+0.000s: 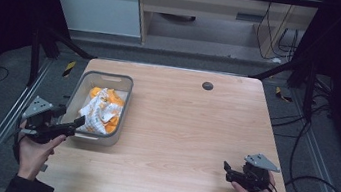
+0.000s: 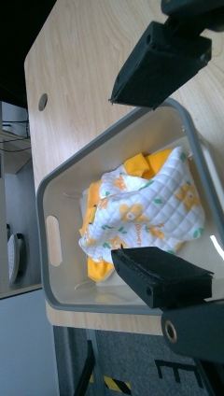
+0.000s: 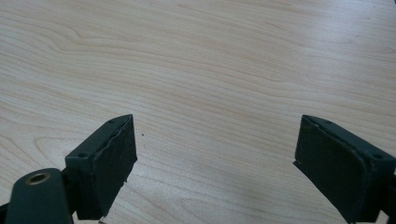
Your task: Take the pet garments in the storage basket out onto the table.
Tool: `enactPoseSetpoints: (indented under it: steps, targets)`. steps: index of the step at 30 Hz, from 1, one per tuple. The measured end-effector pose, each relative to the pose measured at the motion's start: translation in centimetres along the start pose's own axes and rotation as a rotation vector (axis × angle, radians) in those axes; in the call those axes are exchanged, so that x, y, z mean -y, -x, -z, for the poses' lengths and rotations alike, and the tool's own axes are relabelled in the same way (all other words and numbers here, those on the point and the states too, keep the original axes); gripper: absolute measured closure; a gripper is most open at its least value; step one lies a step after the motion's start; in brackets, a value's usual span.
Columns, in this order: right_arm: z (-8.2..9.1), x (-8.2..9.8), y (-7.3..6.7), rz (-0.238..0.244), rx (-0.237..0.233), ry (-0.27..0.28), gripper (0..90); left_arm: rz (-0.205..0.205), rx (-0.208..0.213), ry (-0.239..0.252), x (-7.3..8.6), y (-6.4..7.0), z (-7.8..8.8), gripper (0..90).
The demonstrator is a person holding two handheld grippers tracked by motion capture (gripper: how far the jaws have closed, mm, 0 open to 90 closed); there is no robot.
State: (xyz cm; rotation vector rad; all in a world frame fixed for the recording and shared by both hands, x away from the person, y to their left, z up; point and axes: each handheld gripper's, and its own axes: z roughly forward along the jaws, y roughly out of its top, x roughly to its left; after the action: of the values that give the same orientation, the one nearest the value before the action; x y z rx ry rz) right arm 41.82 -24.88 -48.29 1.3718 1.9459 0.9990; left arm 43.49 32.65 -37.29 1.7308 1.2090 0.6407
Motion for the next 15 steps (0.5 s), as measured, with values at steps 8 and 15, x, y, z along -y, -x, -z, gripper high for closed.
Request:
enactPoseSetpoints:
  steps: [8,15]
  targets:
    - [0.0,-0.1,0.1,-0.004,0.0,0.002,12.5,-0.006,-0.019,-0.048,-1.3,-0.7,-2.2,19.8]
    - [0.0,0.0,0.1,-0.005,0.0,-0.003,12.5,-0.048,-0.024,-0.11,-2.4,-0.7,-4.4,19.0]
